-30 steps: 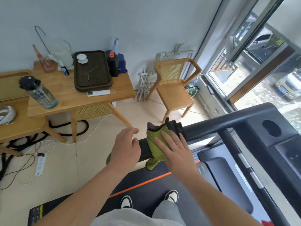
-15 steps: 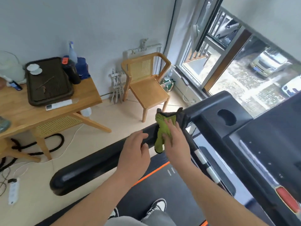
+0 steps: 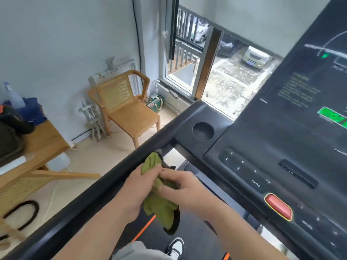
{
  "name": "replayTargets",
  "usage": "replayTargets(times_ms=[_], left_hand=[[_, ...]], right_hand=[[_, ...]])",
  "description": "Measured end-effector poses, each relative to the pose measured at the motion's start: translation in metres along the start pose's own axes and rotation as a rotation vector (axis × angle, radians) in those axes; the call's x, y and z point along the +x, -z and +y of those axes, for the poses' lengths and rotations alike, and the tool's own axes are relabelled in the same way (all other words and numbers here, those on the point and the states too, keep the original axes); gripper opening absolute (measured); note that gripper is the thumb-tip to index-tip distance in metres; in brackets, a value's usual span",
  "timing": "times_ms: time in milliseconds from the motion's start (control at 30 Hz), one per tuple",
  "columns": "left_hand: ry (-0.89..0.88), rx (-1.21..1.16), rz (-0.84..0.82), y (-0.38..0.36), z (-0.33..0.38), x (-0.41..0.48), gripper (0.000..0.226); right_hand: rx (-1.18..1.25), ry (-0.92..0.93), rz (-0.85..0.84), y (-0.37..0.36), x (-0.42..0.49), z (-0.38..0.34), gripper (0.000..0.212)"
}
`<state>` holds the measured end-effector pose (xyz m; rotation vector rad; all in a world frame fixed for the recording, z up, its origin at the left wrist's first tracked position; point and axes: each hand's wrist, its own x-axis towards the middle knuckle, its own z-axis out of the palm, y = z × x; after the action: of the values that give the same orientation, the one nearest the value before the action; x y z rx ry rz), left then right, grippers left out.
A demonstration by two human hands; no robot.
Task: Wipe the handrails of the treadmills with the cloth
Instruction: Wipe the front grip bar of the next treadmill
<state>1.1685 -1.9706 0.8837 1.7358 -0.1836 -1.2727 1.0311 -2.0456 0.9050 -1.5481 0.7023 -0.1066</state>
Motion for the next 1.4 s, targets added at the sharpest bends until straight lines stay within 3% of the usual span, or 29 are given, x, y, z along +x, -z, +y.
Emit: replayTargets(times_ms=[100,200,300,467,567,700,767,867,967,1067,1200,1267,1367,1400], left_hand=[[0.006,-0.048,-0.023,0.001,0.012,0.008,0.017],[-0.054,-0.036,0.022,-0.001,0.037,0.013,0.010],[-0.259,0.123,0.103,0.002,0.072,0.024,0.009],[-0.804,0.746,0.201,0.018,0.095,0.045,0.020],[-1.095,0.951,0.160,0.019,0.072,0.062,0.027],[-1.109,1.352,-0.104,0.016,0.016,0.088,0.029],[-1.056,1.425,-0.073,0.007,0.012,0.092,0.008],[-0.943,1.430,-0.044,-0.012,0.025,0.092,0.030],[-0.998,1.519,-0.020,-0.018,0.016,0.092,0.024],[-1.183,1.382,0.027,-0.019,-0.016,0.085,0.003],[-1.161,1.231,0.120,-0.042,-0.047,0.059,0.033],[-1.174,1.207,-0.024,-0.059,-0.061,0.040,0.040],[-1.408,1.337,-0.404,-0.080,-0.084,0.008,0.061],[-1.351,1.404,-0.517,-0.082,-0.090,0.002,0.066]], right_hand=[[0.323,-0.133,0.349,0.030,-0.008,0.014,0.016],[0.071,-0.267,0.632,0.054,-0.015,0.041,0.013],[-0.260,-0.420,0.556,0.065,-0.018,0.061,0.006],[-0.514,-0.620,0.316,0.044,-0.029,0.066,0.074],[-0.619,-0.677,0.346,0.033,-0.034,0.069,0.089],[-0.766,-0.734,0.424,0.021,-0.045,0.081,0.083],[-0.818,-0.772,0.442,0.018,-0.056,0.088,0.072],[-0.834,-0.803,0.506,0.016,-0.070,0.096,0.045],[-0.747,-0.787,0.575,0.015,-0.079,0.098,0.029],[-0.677,-0.767,0.592,0.018,-0.085,0.099,0.027],[-0.684,-0.746,0.622,0.016,-0.086,0.105,0.029],[-0.684,-0.756,0.630,0.017,-0.086,0.106,0.031],[-0.723,-0.750,0.615,0.021,-0.088,0.109,0.032],[-0.739,-0.746,0.607,0.021,-0.089,0.110,0.032]])
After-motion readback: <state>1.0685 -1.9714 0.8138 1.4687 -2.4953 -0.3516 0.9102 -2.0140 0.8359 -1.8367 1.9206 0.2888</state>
